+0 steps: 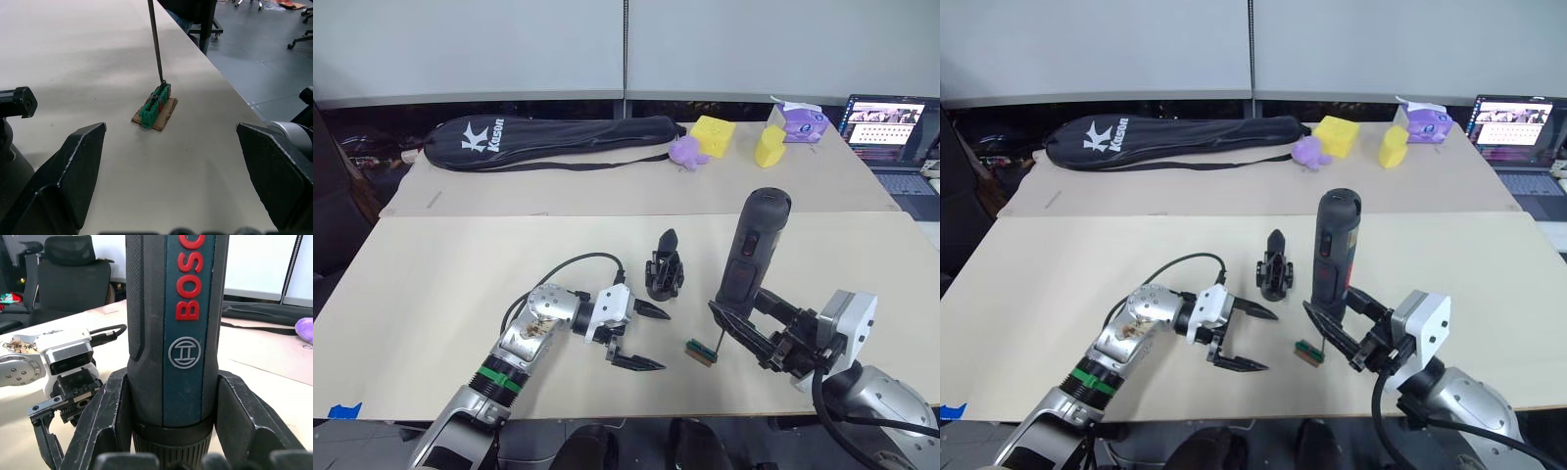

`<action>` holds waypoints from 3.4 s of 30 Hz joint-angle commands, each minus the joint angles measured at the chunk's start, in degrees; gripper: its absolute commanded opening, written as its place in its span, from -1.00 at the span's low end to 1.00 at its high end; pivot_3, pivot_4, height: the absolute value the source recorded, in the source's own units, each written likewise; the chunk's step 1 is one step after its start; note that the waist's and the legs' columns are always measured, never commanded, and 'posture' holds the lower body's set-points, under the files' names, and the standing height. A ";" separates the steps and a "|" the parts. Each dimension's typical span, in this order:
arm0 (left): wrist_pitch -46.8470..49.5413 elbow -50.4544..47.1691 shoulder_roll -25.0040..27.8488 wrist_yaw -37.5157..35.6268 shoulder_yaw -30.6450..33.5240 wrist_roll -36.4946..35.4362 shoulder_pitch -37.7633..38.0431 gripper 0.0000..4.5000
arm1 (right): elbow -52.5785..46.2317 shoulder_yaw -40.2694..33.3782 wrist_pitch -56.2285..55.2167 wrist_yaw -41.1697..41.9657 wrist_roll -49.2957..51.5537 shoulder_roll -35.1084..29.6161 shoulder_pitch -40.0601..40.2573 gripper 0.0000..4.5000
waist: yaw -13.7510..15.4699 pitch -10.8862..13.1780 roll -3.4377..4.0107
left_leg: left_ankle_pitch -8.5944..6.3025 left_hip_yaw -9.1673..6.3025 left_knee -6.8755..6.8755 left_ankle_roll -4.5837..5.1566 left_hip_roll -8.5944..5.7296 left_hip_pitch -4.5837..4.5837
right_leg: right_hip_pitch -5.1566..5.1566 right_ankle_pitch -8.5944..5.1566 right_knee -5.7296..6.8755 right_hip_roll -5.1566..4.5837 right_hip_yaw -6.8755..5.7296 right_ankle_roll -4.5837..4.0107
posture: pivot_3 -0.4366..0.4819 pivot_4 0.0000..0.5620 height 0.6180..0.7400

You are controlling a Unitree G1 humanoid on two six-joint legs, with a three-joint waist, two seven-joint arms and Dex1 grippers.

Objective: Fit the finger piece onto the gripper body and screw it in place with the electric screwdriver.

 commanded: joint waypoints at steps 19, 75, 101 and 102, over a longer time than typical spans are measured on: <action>-0.82 -0.26 -0.10 0.11 0.66 -0.04 -2.02 1.00 | -2.72 -1.27 -2.47 1.34 0.89 0.45 0.38 -0.15 | 0.00 0.00 0.00 | 0.00 -0.01 0.00 0.00 0.00 0.00 | 0.00 0.00 0.00 0.00 0.00 0.00 | -0.05 -0.47 0.72; 2.59 -3.85 7.65 3.98 8.63 -3.04 2.50 1.00 | 10.78 8.21 14.97 -7.52 35.70 -15.73 -45.69 -0.15 | 0.36 0.27 -0.36 | 0.14 -0.08 -0.12 -0.24 0.02 -0.25 | 0.03 0.14 -0.57 -0.07 -0.20 -0.07 | -0.05 -0.47 0.72; -7.08 17.04 1.69 3.10 8.61 1.61 -10.74 1.00 | 21.29 7.89 21.47 -0.99 26.67 -6.38 -58.35 -0.15 | -0.26 0.28 -0.36 | 0.25 0.12 0.08 -0.41 -0.07 -1.11 | -0.98 0.25 0.01 -0.07 -0.21 0.05 | -0.05 -0.47 0.72; -7.31 17.53 1.13 3.31 8.60 1.84 -11.08 1.00 | 21.52 8.28 21.14 -0.31 25.37 -6.12 -58.72 -0.15 | -0.28 0.28 -0.36 | 0.25 0.13 0.09 -0.40 -0.07 -1.10 | -0.97 0.25 0.02 -0.07 -0.21 0.05 | -0.05 -0.47 0.72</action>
